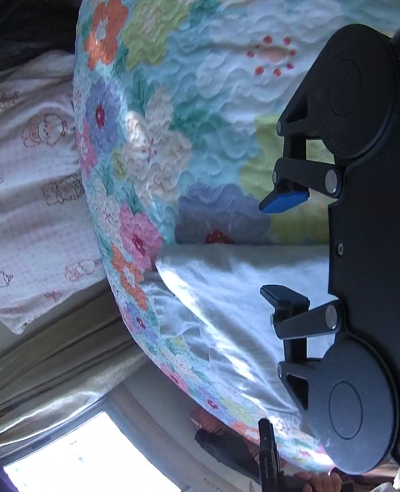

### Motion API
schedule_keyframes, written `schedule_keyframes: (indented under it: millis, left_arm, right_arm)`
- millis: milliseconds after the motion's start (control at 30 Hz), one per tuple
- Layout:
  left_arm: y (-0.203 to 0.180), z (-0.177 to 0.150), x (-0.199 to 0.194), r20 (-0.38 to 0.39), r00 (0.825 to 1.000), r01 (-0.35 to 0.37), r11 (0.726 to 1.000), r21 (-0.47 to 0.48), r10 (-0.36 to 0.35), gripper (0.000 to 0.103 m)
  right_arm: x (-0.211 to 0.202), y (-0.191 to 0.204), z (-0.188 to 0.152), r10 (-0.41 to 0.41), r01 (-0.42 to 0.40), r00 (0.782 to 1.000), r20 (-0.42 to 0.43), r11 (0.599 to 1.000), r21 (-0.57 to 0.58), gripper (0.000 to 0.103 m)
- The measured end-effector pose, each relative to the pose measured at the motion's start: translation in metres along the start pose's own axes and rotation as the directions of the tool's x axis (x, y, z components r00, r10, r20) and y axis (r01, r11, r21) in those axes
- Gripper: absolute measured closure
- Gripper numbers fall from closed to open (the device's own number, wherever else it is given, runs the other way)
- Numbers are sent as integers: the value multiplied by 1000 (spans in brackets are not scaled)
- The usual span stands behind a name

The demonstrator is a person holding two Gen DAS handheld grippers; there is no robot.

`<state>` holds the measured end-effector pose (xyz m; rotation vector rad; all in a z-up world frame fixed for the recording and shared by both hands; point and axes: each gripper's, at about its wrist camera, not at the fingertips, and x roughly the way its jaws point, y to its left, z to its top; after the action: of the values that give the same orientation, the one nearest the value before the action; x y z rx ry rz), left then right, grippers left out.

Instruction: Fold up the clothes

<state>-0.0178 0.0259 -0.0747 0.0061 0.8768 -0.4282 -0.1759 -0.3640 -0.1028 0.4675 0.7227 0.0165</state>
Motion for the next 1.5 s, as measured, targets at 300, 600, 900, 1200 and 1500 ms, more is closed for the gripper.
schedule_keyframes:
  millis: [300,600,900,1200,1500]
  left_arm:
    - [15,53,83,-106,994,36,999,7,-35,54]
    - [-12,52,100,-54,998,-19,993,118,25,81]
    - [-17,44,98,20,986,-167,981,104,166,58]
    - [-3,17,44,48,971,-238,970,40,236,50]
    - [16,-27,32,-107,981,-170,983,-71,162,35]
  right_arm:
    - [117,11,82,13,-19,991,-136,999,-47,37]
    - [105,20,77,60,-52,996,60,989,-137,95]
    - [114,-7,67,-156,170,982,102,975,-146,98]
    - [62,-30,45,34,-36,999,25,997,75,79]
    - [49,11,-14,6,-11,999,-45,993,-115,45]
